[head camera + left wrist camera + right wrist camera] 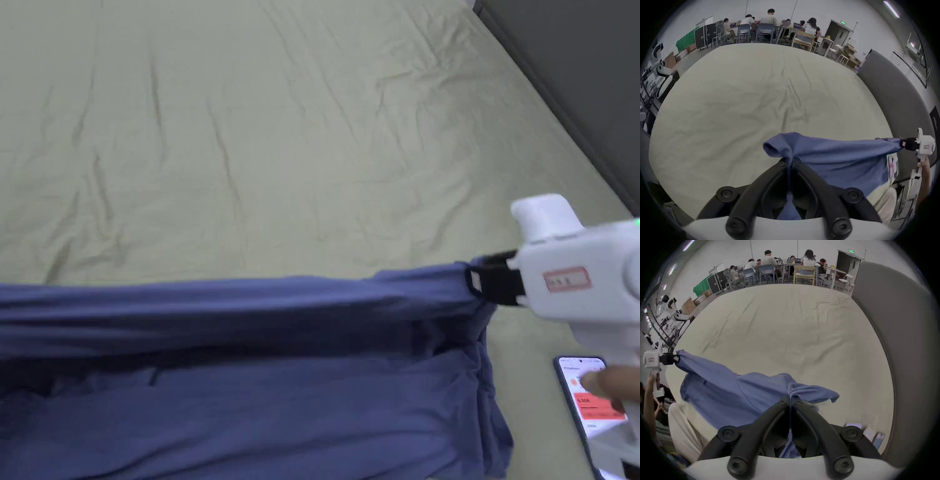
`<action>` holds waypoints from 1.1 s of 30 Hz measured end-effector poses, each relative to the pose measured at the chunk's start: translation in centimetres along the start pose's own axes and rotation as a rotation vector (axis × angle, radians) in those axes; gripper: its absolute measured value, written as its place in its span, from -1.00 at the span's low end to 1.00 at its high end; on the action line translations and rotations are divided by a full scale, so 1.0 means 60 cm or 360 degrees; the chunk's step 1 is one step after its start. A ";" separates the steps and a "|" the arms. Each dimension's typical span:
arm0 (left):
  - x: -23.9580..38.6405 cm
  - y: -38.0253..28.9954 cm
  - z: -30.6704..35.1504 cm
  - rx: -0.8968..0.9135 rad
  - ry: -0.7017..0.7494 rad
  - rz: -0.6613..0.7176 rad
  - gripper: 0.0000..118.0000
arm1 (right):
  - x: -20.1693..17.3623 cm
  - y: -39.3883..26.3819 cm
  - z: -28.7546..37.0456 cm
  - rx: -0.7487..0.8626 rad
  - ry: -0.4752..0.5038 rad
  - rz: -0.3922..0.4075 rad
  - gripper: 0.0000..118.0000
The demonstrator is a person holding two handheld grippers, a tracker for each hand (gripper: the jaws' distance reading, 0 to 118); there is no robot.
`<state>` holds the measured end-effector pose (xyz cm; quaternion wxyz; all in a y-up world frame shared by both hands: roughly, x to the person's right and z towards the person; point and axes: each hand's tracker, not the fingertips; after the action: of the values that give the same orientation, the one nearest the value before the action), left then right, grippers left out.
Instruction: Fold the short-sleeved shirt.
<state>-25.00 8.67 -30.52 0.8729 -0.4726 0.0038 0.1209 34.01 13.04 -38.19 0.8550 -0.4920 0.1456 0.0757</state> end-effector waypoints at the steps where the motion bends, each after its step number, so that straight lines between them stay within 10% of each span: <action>1: 0.000 -0.021 0.008 0.0008 0.0030 -0.0036 -0.98 | -0.003 -0.023 0.007 -0.0024 0.0006 -0.0012 -0.94; 18: -0.006 -0.157 -0.112 -0.0381 0.0211 -0.0079 -0.96 | -0.037 -0.195 -0.164 -0.0449 -0.0064 -0.0047 -0.94; 20: 0.003 -0.159 -0.089 -0.0343 0.0227 -0.0093 -0.51 | -0.038 -0.182 -0.143 -0.0486 -0.0048 -0.0035 -0.77; 21: 0.005 -0.152 -0.061 -0.0262 0.0188 -0.0053 0.46 | -0.035 -0.170 -0.118 -0.0478 -0.0040 -0.0045 -0.31; 22: 0.006 -0.146 -0.038 -0.0221 0.0127 -0.0020 1.00 | -0.034 -0.161 -0.093 -0.0431 -0.0007 -0.0069 0.48; 23: 0.008 -0.141 -0.012 -0.0164 0.0055 0.0043 1.00 | -0.035 -0.154 -0.073 -0.0331 -0.0004 -0.0069 1.00; 27: 0.020 -0.131 0.046 0.0056 -0.0076 0.0125 1.00 | -0.062 -0.133 -0.019 -0.0138 0.0019 -0.0114 0.98; 29: 0.035 -0.139 0.041 -0.0052 -0.0025 0.0011 1.00 | -0.086 -0.128 -0.019 -0.0061 -0.0014 -0.0082 0.52; 30: 0.049 -0.144 0.032 -0.0130 0.0095 -0.0056 0.70 | -0.101 -0.129 -0.022 0.0001 -0.0004 -0.0049 -0.39; 31: 0.056 -0.152 0.027 -0.0132 0.0173 -0.0087 -0.02 | -0.132 -0.113 -0.018 0.0011 -0.0001 -0.0027 -0.91; 32: 0.055 -0.157 0.023 -0.0111 0.0108 -0.0093 -0.93 | -0.144 -0.115 -0.028 -0.0004 0.0015 -0.0045 -0.91; 33: 0.052 -0.162 0.014 -0.0129 -0.0004 -0.0030 -1.00 | -0.151 -0.119 -0.036 -0.0008 0.0130 -0.0088 -0.91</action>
<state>-19.95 4.93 -22.41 0.8542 -0.5074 -0.0065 0.1134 27.02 7.68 -30.45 0.8488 -0.5007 0.1666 0.0321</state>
